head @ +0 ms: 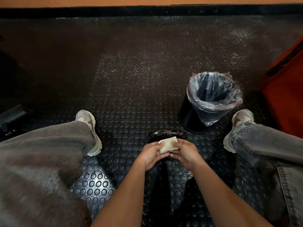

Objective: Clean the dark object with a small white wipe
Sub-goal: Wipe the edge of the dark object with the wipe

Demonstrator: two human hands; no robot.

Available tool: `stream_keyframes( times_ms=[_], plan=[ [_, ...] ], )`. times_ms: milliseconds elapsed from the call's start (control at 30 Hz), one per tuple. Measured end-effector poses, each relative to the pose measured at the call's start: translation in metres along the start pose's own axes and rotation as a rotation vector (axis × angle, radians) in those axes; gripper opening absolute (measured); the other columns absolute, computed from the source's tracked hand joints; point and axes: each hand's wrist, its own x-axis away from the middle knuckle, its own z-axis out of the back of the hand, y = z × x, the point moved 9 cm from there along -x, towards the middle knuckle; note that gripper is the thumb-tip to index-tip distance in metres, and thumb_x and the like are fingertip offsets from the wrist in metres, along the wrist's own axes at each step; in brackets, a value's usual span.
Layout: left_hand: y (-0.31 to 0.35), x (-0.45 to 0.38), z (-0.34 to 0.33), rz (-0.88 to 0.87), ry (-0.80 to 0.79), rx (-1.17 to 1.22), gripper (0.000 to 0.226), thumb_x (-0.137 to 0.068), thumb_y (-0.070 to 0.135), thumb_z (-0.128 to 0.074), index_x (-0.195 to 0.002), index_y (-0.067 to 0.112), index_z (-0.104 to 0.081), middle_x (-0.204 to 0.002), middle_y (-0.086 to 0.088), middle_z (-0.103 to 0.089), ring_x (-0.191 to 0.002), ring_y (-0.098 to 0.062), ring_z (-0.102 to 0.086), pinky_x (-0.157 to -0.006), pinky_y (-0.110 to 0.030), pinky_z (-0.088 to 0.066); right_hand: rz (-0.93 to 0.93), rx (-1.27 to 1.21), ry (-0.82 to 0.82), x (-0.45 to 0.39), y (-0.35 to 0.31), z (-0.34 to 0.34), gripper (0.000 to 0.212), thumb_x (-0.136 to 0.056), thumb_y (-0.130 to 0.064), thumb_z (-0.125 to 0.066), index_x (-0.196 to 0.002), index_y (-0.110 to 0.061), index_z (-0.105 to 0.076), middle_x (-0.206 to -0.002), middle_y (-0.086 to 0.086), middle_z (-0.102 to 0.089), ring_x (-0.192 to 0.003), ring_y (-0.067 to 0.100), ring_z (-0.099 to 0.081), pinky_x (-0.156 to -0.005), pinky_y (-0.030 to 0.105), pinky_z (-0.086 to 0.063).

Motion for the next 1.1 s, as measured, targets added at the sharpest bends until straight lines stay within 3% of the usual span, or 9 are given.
stream_keyframes(
  times_ms=[100,167,300,467,600,800,900,1000,1100],
  plan=[
    [-0.015,0.0,0.004,0.042,0.132,0.161,0.033,-0.104,0.007,-0.051,-0.131,-0.012,-0.051,-0.123,-0.026,-0.065,-0.113,-0.036,-0.066,-0.077,-0.035,-0.063,-0.011,-0.02,0.275,-0.012,-0.003,0.042,0.02,-0.095,-0.006,-0.056,-0.113,0.0,-0.063,-0.085,0.011,-0.071,-0.072,0.024,-0.069,-0.054,0.033,-0.053],
    [-0.022,-0.003,0.0,0.058,0.179,0.366,0.034,-0.105,0.005,-0.046,-0.134,-0.013,-0.049,-0.119,-0.026,-0.065,-0.107,-0.033,-0.067,-0.081,-0.036,-0.061,0.026,-0.061,0.384,-0.02,-0.009,0.062,0.026,-0.093,0.0,-0.051,-0.118,-0.001,-0.059,-0.085,0.01,-0.064,-0.07,0.021,-0.064,-0.053,0.031,-0.054],
    [-0.026,-0.019,-0.004,0.096,0.256,0.911,0.039,-0.107,0.0,-0.033,-0.144,-0.012,-0.039,-0.131,-0.033,-0.056,-0.129,-0.039,-0.055,-0.111,-0.047,-0.043,0.102,0.043,0.27,-0.041,-0.023,0.051,0.057,-0.087,0.01,-0.049,-0.139,-0.014,-0.05,-0.124,0.009,-0.062,-0.094,0.023,-0.063,-0.067,0.031,-0.052],
    [-0.022,-0.021,0.005,0.085,0.26,1.322,0.048,-0.106,-0.002,-0.025,-0.153,-0.008,-0.025,-0.154,-0.03,-0.036,-0.146,-0.038,-0.034,-0.122,-0.042,-0.024,0.071,0.162,0.172,-0.054,-0.021,0.033,0.068,-0.081,0.014,-0.044,-0.143,-0.016,-0.052,-0.114,0.011,-0.067,-0.093,0.025,-0.06,-0.075,0.037,-0.048],
    [-0.015,-0.016,0.003,0.022,0.317,1.316,0.043,-0.108,0.001,-0.03,-0.15,-0.007,-0.033,-0.15,-0.025,-0.043,-0.141,-0.031,-0.043,-0.121,-0.035,-0.027,0.066,0.104,0.15,-0.053,-0.018,0.028,0.07,-0.077,0.019,-0.04,-0.137,-0.015,-0.055,-0.107,0.011,-0.065,-0.097,0.025,-0.06,-0.076,0.034,-0.05],
    [-0.013,-0.006,-0.009,-0.131,0.313,0.851,0.02,-0.108,0.008,-0.04,-0.117,-0.004,-0.053,-0.131,-0.027,-0.057,-0.107,-0.031,-0.064,-0.11,-0.046,-0.046,0.091,0.048,0.115,-0.05,-0.018,0.028,0.061,-0.081,0.017,-0.043,-0.133,-0.012,-0.056,-0.107,0.008,-0.068,-0.099,0.021,-0.064,-0.081,0.031,-0.053],
    [-0.023,0.002,0.007,-0.081,0.342,0.893,0.031,-0.109,0.003,-0.029,-0.126,-0.011,-0.05,-0.126,-0.029,-0.06,-0.12,-0.034,-0.061,-0.113,-0.044,-0.042,0.091,0.025,0.112,-0.05,-0.017,0.03,0.056,-0.083,0.016,-0.044,-0.13,-0.012,-0.059,-0.116,0.011,-0.068,-0.102,0.022,-0.064,-0.08,0.03,-0.053],
    [-0.03,-0.005,0.016,0.089,0.35,1.046,0.044,-0.106,-0.001,-0.019,-0.145,-0.018,-0.029,-0.142,-0.034,-0.047,-0.139,-0.04,-0.045,-0.119,-0.046,-0.032,0.099,-0.003,0.122,-0.051,-0.016,0.03,0.054,-0.085,0.017,-0.043,-0.128,-0.01,-0.059,-0.115,0.012,-0.068,-0.104,0.023,-0.064,-0.078,0.028,-0.054],
    [-0.019,0.0,0.028,0.042,0.486,0.912,0.043,-0.106,-0.001,-0.032,-0.147,-0.012,-0.032,-0.137,-0.022,-0.055,-0.137,-0.029,-0.048,-0.12,-0.033,-0.03,0.103,-0.026,0.125,-0.05,-0.014,0.03,0.054,-0.084,0.018,-0.042,-0.127,-0.009,-0.058,-0.113,0.012,-0.067,-0.105,0.025,-0.064,-0.077,0.028,-0.055]
  ],
)
